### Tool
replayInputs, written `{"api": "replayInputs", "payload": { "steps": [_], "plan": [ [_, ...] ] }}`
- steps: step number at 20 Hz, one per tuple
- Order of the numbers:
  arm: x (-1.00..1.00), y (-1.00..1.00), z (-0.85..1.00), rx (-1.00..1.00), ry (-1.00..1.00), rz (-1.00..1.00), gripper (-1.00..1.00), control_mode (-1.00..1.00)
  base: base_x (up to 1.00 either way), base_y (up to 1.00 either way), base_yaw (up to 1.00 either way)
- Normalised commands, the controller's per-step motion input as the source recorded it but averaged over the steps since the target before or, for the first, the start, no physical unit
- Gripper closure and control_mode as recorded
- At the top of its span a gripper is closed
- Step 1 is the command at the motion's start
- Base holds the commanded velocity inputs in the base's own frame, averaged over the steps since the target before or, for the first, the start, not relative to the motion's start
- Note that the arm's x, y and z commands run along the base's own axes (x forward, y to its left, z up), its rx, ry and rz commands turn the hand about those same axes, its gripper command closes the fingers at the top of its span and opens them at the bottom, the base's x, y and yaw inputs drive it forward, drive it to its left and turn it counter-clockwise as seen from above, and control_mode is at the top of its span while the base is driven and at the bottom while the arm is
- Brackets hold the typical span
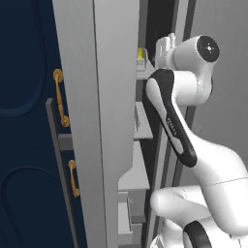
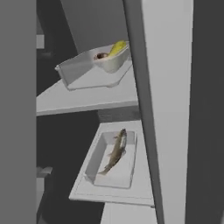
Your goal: Take the meat container that has the fish and place it on the second highest rack of the freezer. Then take the vegetable container that has the mushroom and cucumber and place it on the highest rack of the freezer.
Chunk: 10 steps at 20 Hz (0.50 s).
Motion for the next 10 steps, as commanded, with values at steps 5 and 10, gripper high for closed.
{"api": "replayInputs", "payload": {
  "steps": [5,10],
  "plan": [
    [-0.99,-0.39,-0.23,0.00,0.32,0.00,-1.00,-1.00,0.00,0.00,0.00],
    [-0.99,-0.36,-0.41,0.00,0.43,0.00,-1.00,-1.00,0.00,0.00,0.00]
  ]
}}
